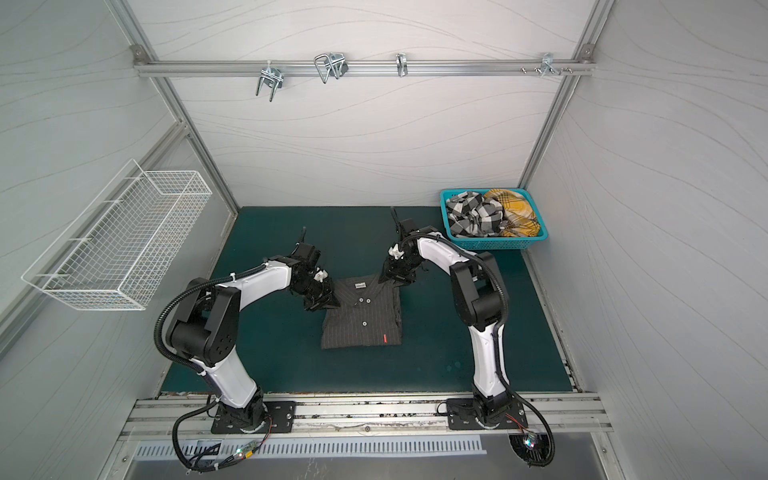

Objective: Fold and stack the long sleeve shirts

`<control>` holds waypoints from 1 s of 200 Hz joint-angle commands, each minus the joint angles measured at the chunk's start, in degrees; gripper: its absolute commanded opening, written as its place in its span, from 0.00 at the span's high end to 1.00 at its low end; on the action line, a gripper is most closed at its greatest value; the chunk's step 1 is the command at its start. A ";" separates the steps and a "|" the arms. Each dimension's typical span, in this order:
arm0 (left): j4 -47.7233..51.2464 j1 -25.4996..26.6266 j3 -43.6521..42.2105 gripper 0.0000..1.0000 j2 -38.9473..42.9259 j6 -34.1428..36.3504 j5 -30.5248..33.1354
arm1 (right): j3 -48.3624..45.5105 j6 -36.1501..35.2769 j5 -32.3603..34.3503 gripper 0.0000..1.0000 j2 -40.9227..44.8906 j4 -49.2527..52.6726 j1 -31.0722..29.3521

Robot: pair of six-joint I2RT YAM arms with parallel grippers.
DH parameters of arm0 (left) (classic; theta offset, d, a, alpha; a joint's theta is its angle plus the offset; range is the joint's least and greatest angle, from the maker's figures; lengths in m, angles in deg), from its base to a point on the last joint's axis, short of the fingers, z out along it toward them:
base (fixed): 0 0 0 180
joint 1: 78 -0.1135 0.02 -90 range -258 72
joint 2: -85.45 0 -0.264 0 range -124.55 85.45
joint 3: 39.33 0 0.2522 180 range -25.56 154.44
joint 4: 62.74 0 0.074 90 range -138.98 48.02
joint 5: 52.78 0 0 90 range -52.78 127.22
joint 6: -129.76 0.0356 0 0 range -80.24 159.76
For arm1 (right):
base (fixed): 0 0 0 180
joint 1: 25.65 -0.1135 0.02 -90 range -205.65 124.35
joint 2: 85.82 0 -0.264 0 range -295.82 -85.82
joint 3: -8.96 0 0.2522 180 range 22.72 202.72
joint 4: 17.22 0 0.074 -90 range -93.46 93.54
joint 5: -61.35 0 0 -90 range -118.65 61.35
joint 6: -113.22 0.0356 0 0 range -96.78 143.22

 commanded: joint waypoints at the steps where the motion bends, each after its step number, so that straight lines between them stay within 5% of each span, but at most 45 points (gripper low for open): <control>1: 0.24 0.34 1.64 0.89 -0.79 1.00 0.76 | 0.23 -0.13 -1.25 0.53 -1.50 0.31 -0.27; 61: 0.40 0.34 1.45 0.89 -0.95 1.31 0.89 | -2.76 -0.50 1.58 0.51 0.62 -0.71 0.55; 159: 1.18 0.34 1.54 0.90 -0.95 1.75 1.54 | -3.78 0.38 -2.71 0.51 -1.27 -4.04 1.90; 200: 1.69 0.34 2.24 0.90 -1.06 1.93 1.64 | -2.47 1.26 -4.49 0.65 -2.50 -5.05 0.26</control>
